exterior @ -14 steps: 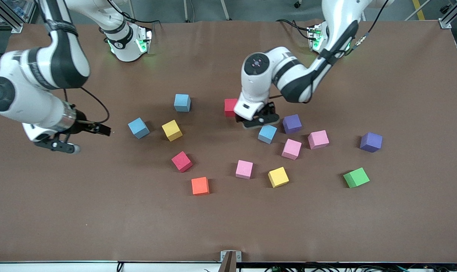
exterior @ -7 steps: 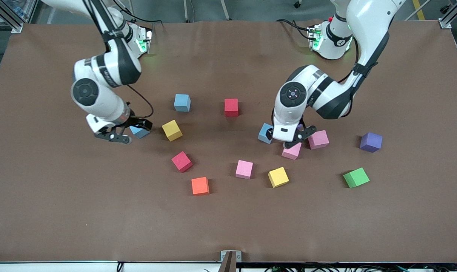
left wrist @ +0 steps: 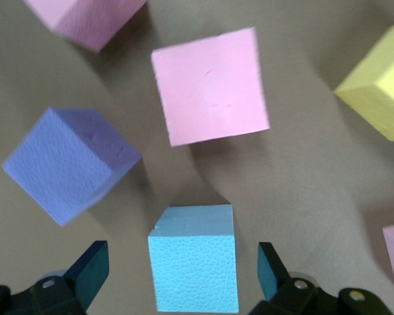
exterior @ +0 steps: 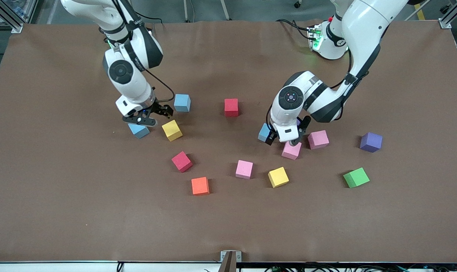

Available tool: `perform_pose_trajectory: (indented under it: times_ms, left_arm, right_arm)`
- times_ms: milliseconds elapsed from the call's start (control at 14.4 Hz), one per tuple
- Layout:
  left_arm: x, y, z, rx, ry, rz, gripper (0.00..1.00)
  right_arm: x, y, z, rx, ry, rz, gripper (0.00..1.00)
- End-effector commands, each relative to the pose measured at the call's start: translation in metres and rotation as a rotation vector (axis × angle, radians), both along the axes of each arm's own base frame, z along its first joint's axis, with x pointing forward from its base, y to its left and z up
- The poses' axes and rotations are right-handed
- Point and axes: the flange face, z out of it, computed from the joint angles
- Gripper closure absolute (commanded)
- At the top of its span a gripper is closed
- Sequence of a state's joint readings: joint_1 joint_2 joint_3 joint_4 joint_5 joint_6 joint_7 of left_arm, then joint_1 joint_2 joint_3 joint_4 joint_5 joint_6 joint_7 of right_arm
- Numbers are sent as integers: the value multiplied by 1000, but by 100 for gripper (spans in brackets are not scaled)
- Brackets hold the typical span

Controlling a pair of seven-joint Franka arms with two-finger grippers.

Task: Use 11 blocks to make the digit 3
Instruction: 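Grasp a blue cube with the left gripper while the right gripper grasps another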

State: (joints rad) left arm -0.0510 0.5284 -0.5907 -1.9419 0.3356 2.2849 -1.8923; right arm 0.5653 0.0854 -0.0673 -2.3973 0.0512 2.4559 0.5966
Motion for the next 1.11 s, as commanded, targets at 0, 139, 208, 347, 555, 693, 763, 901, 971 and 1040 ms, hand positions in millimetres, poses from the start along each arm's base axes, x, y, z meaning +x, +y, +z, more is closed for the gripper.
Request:
perform_pose_trajectory:
  times_ms: [0, 139, 208, 347, 555, 693, 763, 901, 971, 1040]
  left_arm:
    - [1, 0, -3, -21, -9, 86, 0]
    - [-1, -1, -14, -18, 10, 125, 0]
    - [-1, -3, -19, -29, 8, 137, 0]
    - [1, -3, -21, -39, -1, 150, 0]
    - [-5, 0, -32, -28, 20, 149, 9]
    - [-4, 0, -32, -31, 21, 149, 40]
    - [-5, -1, -29, -27, 21, 153, 59]
    - [-6, -3, -21, -18, 18, 184, 74]
    - [-6, -4, -17, -15, 14, 197, 74]
    - [-8, -7, -6, -23, 2, 201, 77]
  right_arm:
    - [-23, 6, -7, 14, -16, -14, 0]
    - [-37, 22, -10, 33, 2, -26, 0]
    - [-45, 32, -11, 52, 1, -24, 0]
    - [-56, 44, -20, 63, 11, -19, 0]
    - [-68, 55, -39, 52, 23, 5, 0]
    - [-78, 60, -50, 45, 22, 26, 0]
    - [-79, 59, -55, 48, 9, 24, 0]
    - [-84, 59, -69, 41, 3, 25, 0]
    - [-87, 61, -75, 35, 6, 32, 0]
    - [-87, 61, -80, 35, -1, 33, 0]
